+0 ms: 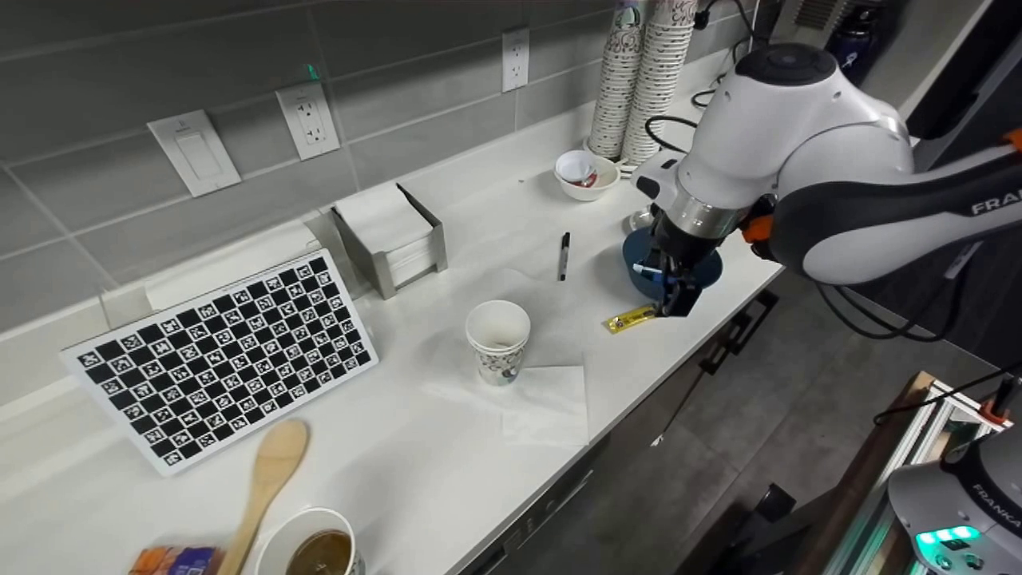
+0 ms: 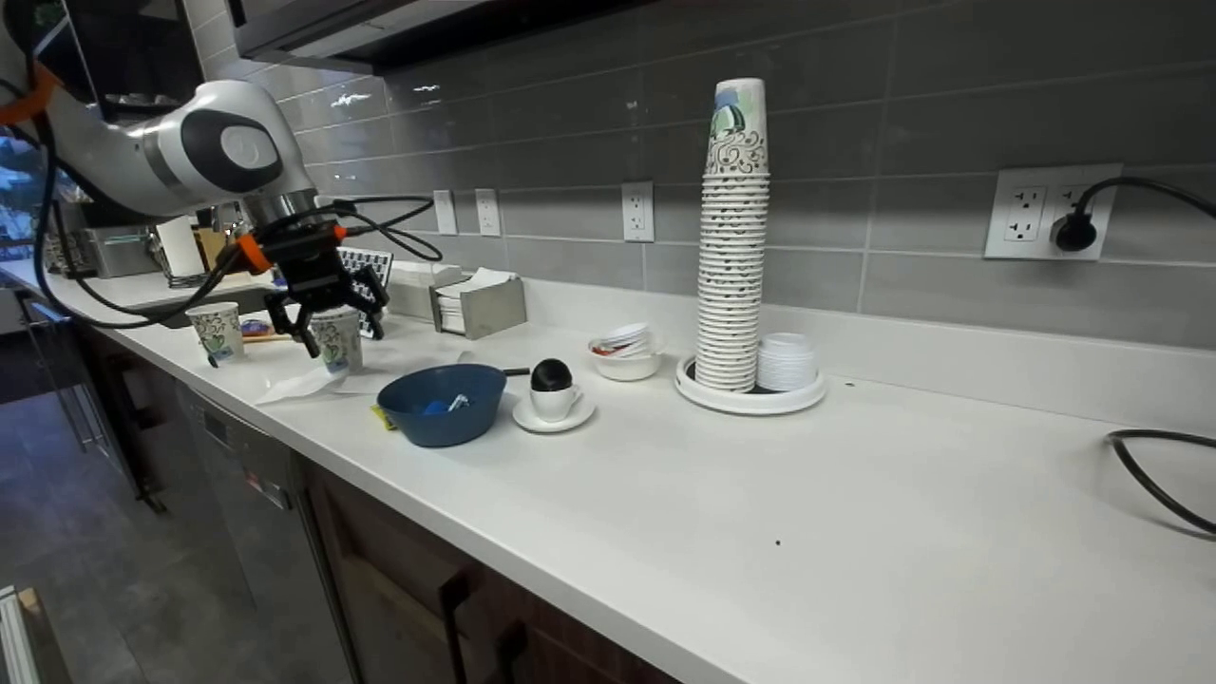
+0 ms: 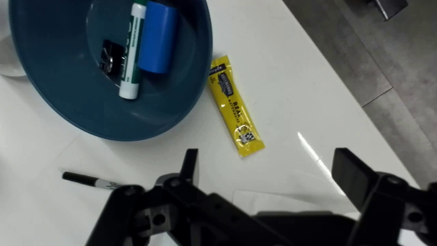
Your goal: Put the snack bar in the blue bowl
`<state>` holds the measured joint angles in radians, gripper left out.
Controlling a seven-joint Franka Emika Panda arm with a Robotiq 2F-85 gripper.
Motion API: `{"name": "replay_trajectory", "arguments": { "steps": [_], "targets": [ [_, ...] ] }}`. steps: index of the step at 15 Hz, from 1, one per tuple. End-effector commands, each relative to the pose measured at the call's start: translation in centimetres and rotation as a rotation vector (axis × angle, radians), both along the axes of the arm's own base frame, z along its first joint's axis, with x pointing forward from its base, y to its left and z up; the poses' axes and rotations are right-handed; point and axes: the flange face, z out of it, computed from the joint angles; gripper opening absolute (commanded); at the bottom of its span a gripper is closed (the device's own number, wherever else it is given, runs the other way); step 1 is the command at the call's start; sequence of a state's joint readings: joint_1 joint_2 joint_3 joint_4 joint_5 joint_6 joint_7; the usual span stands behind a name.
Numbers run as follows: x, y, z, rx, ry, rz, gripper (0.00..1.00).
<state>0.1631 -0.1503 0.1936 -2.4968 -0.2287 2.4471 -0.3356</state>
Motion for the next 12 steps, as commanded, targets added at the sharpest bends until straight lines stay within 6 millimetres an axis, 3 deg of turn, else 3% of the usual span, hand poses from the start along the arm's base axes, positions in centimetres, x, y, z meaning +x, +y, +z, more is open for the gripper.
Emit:
{"name": "replay_trajectory", "arguments": {
  "steps": [1, 5, 12],
  "targets": [
    [0.1, 0.8, -3.6, -0.033, 0.079, 0.184, 1.0],
    [0.9, 1.9, -6.3, -0.05, 0.116, 0.284, 1.0],
    [5.6, 3.2, -9.2, -0.027, 0.175, 0.303, 1.0]
  ]
}}
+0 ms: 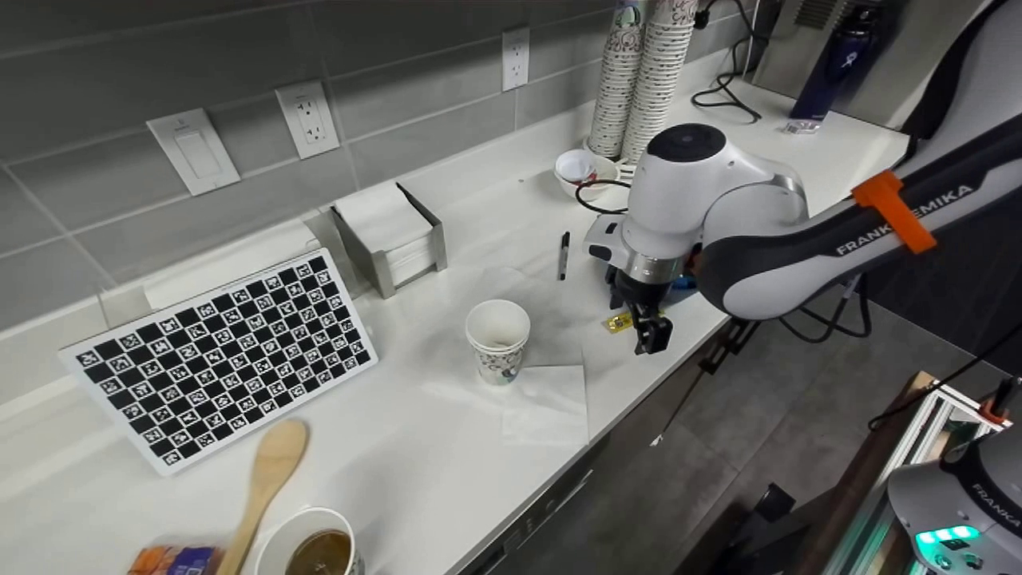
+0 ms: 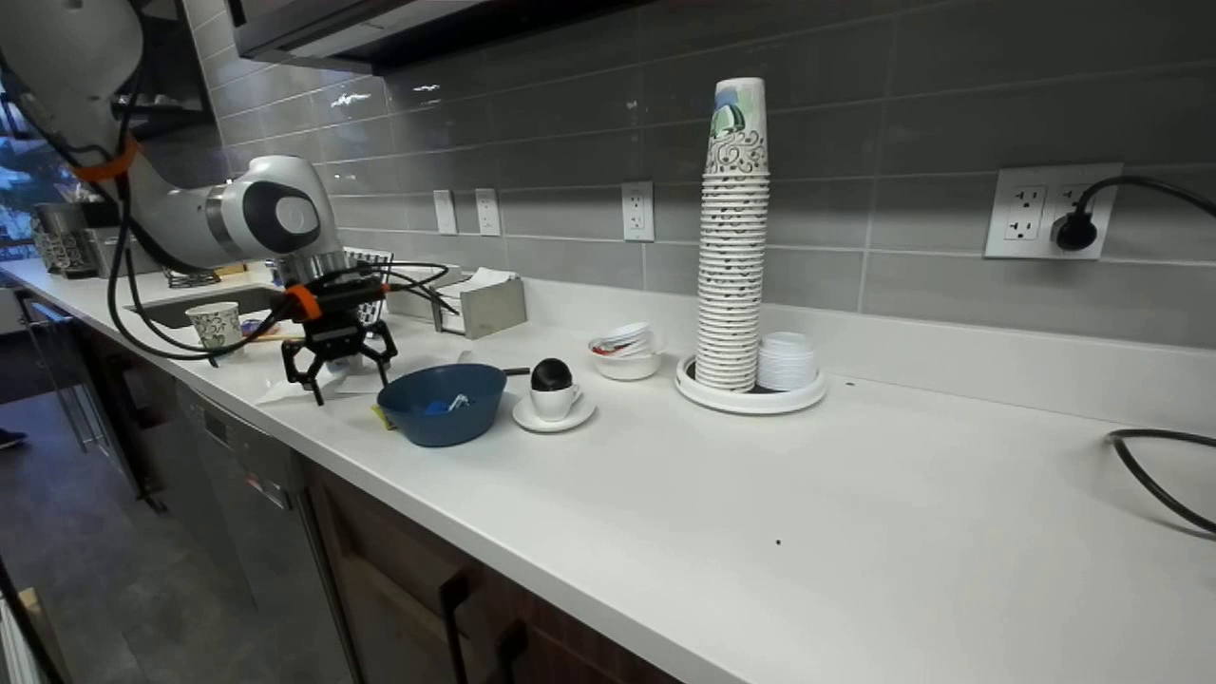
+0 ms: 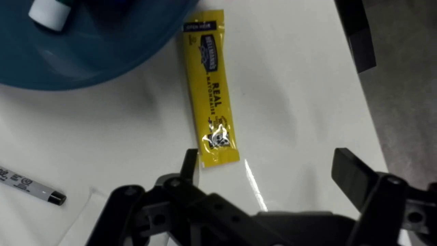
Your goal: Put the snack bar in the blue bowl
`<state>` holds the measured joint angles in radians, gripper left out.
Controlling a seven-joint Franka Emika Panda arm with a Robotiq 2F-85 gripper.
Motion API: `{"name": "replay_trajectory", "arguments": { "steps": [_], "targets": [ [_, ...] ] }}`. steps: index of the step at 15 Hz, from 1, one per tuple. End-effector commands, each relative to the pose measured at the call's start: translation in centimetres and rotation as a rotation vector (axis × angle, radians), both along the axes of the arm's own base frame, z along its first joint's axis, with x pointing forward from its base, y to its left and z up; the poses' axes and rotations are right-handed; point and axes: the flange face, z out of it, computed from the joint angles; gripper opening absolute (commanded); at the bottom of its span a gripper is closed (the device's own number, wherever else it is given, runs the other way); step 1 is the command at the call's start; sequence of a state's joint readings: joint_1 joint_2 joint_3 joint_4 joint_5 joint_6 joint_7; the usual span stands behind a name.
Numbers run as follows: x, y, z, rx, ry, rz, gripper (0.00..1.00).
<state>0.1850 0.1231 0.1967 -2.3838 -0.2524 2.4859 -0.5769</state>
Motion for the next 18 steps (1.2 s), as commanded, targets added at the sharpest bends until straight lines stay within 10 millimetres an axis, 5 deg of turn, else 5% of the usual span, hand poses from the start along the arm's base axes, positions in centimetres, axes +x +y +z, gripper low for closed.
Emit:
{"name": "replay_trajectory", "arguments": {
  "steps": [1, 5, 8, 18],
  "targets": [
    [3.5, 0.5, -1.4, -0.001, 0.022, 0.008, 1.0],
    [5.4, -0.5, -2.4, -0.012, 0.077, -0.003, 0.9],
    [5.7, -1.8, -2.5, -0.021, 0.133, 0.036, 0.6],
    [4.7, -1.4, -1.4, -0.015, 0.129, 0.073, 0.0]
  ]
}}
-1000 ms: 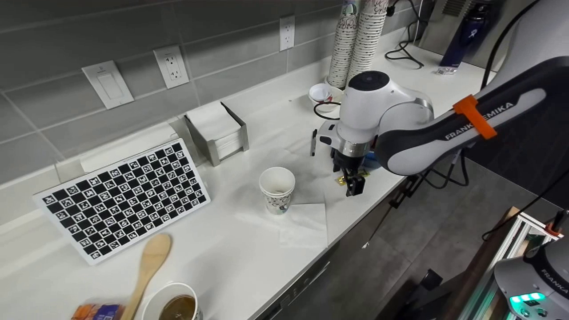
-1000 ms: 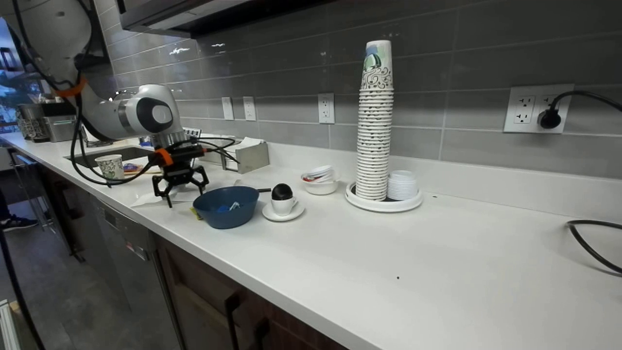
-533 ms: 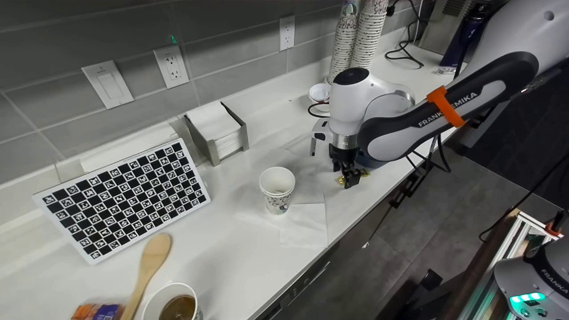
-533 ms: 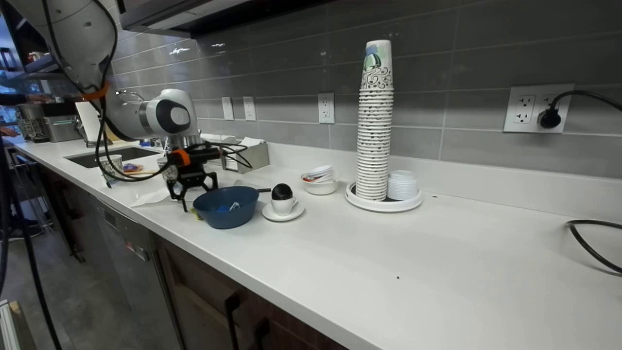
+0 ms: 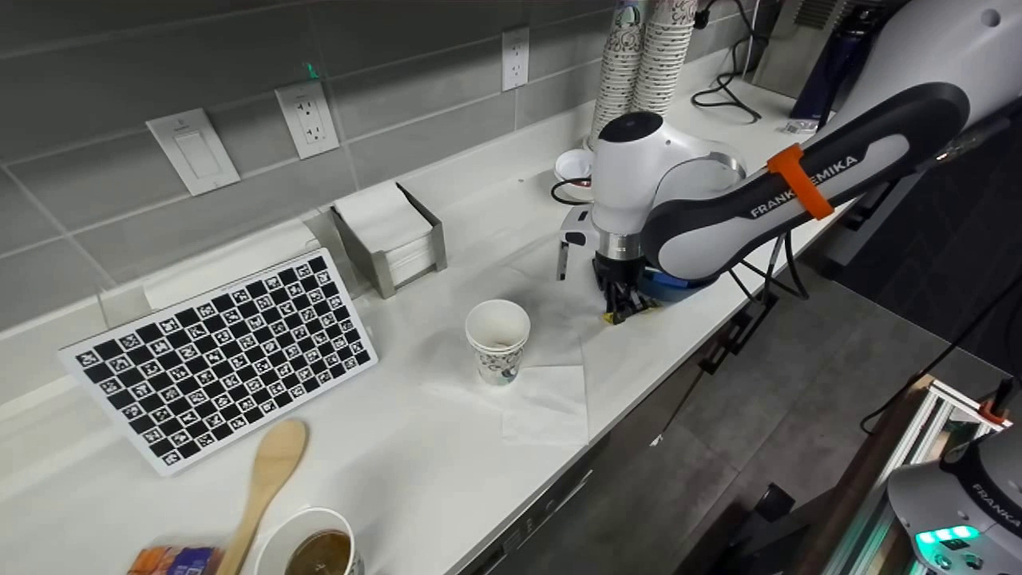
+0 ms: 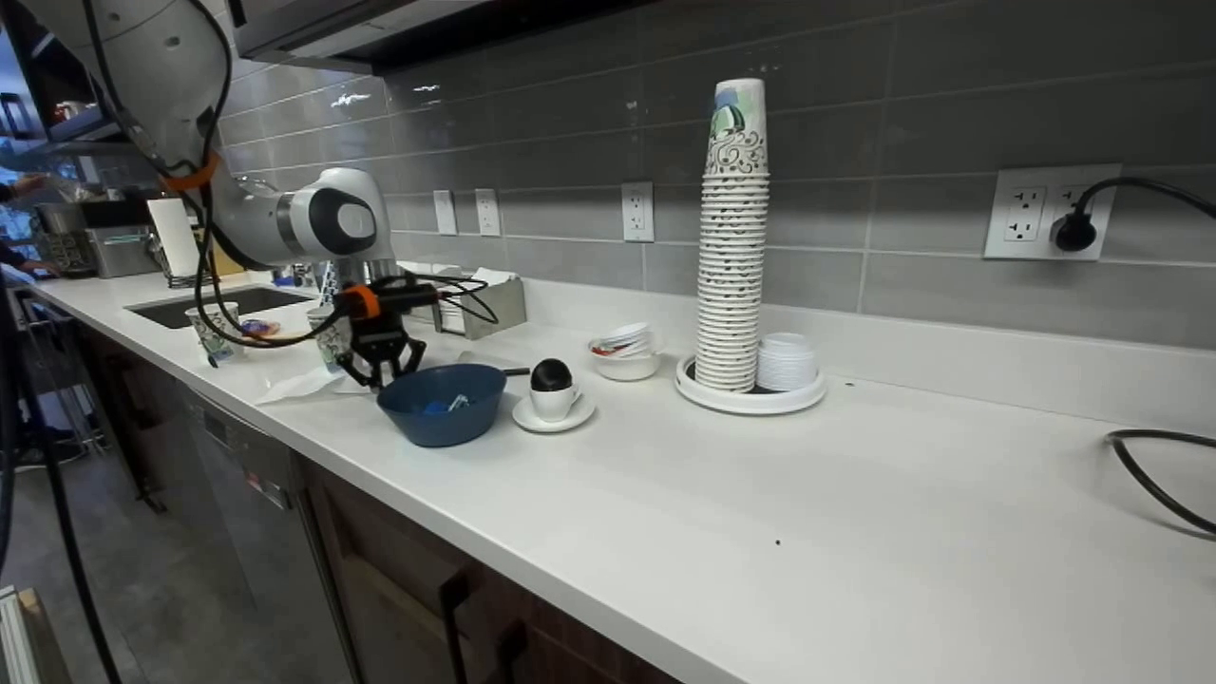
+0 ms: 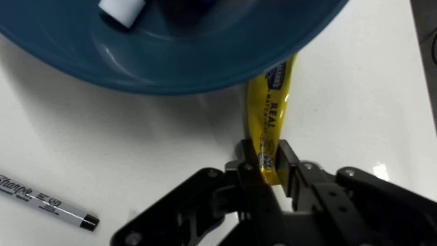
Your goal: Put the snack bar in the blue bowl
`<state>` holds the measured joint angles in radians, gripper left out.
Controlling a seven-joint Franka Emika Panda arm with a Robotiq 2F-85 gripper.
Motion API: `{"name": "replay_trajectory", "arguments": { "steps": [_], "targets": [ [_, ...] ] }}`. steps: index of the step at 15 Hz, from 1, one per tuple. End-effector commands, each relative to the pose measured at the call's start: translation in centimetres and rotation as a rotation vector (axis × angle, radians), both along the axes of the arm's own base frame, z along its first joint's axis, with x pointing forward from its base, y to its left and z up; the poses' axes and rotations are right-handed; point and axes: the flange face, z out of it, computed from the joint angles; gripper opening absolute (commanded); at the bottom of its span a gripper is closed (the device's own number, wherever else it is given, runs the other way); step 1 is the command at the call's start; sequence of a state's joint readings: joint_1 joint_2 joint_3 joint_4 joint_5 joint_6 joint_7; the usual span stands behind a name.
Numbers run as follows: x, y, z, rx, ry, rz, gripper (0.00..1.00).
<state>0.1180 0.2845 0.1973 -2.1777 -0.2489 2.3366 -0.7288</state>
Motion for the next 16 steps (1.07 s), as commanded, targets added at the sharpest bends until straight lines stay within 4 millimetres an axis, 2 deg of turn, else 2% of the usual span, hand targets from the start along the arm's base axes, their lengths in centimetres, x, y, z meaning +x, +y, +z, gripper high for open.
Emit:
{"name": "replay_trajectory", "arguments": {
  "steps": [1, 5, 7, 9, 11, 13, 16],
  "targets": [
    [-1.6, 1.3, 1.0, 0.029, 0.0, 0.024, 0.0],
    [-3.8, 3.0, 4.9, 0.165, -0.045, 0.055, 0.0],
    [-4.3, 3.5, 7.6, 0.268, -0.09, 0.046, 0.0],
    [-4.2, 3.0, 10.9, 0.324, -0.185, 0.004, 0.0],
    [-3.5, 1.6, 13.8, 0.344, -0.287, -0.073, 0.0],
    [-2.4, -0.8, 15.5, 0.319, -0.362, -0.161, 0.0],
    [-1.3, -4.8, 15.9, 0.245, -0.389, -0.306, 0.0]
  ]
}}
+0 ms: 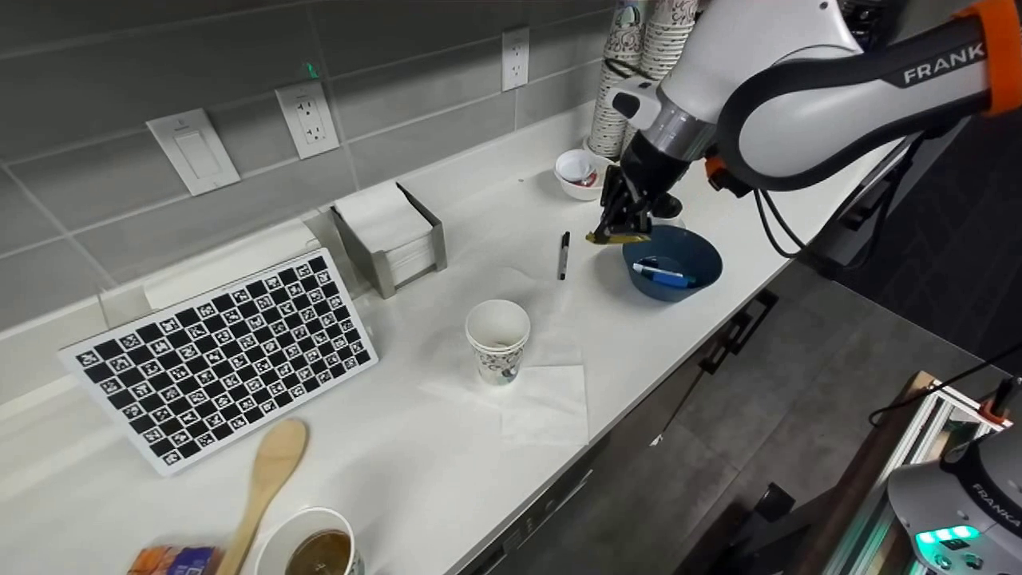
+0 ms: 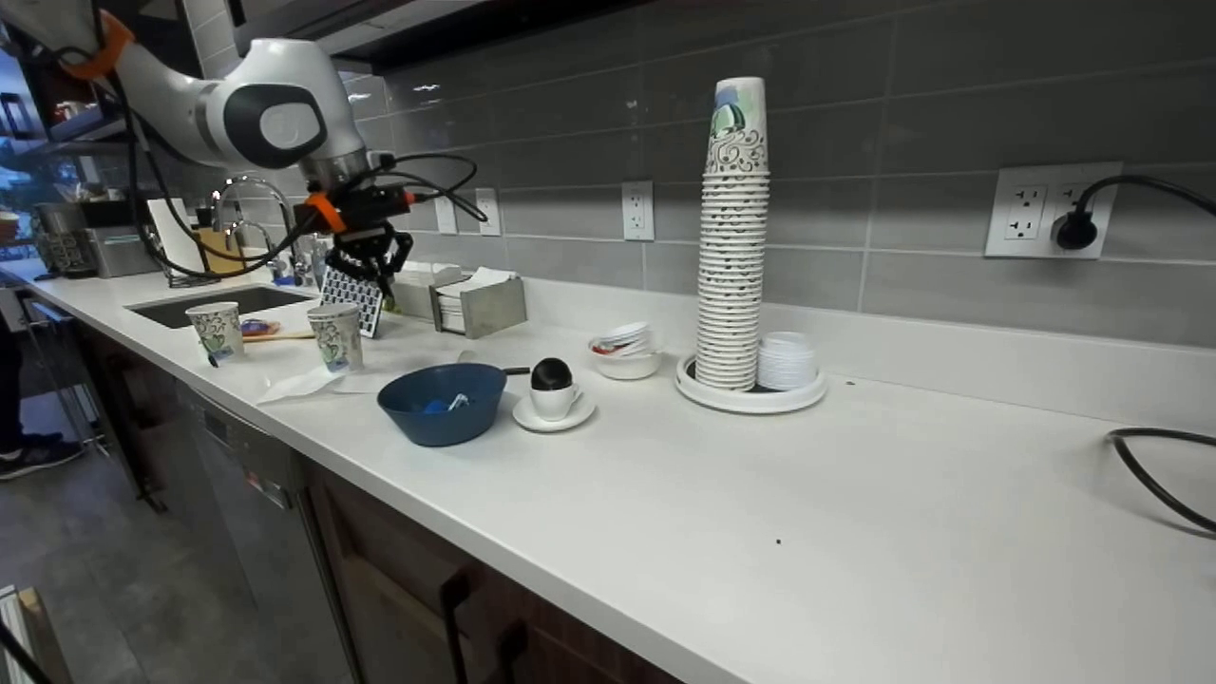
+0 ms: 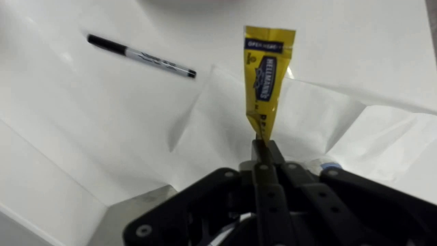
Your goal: Put the snack bar in the blue bowl
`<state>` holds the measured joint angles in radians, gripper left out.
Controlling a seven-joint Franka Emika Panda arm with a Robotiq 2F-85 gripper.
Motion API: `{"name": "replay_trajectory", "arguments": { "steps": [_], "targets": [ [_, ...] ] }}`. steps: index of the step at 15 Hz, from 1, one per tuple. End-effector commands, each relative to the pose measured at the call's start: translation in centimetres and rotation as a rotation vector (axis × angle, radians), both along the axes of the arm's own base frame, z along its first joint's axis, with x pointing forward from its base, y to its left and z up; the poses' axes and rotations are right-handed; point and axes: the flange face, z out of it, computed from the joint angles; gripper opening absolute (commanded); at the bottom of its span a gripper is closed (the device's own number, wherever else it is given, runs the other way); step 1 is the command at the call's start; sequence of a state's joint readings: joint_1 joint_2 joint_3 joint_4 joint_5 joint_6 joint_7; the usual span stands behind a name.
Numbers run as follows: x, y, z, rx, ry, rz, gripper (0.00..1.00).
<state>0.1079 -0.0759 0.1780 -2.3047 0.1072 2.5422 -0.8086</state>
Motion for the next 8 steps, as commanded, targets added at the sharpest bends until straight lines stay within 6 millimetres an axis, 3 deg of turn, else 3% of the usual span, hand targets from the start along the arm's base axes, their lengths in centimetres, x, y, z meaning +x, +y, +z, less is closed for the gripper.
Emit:
{"name": "replay_trajectory", "arguments": {
  "steps": [1, 4, 8],
  "targets": [
    [0.4, -4.4, -0.2, -0.071, -0.01, -0.181, 0.0],
    [0.3, -7.3, -1.3, -0.152, 0.075, -0.323, 0.0],
    [-0.4, -8.4, -3.9, -0.178, 0.239, -0.402, 0.0]
  ]
}}
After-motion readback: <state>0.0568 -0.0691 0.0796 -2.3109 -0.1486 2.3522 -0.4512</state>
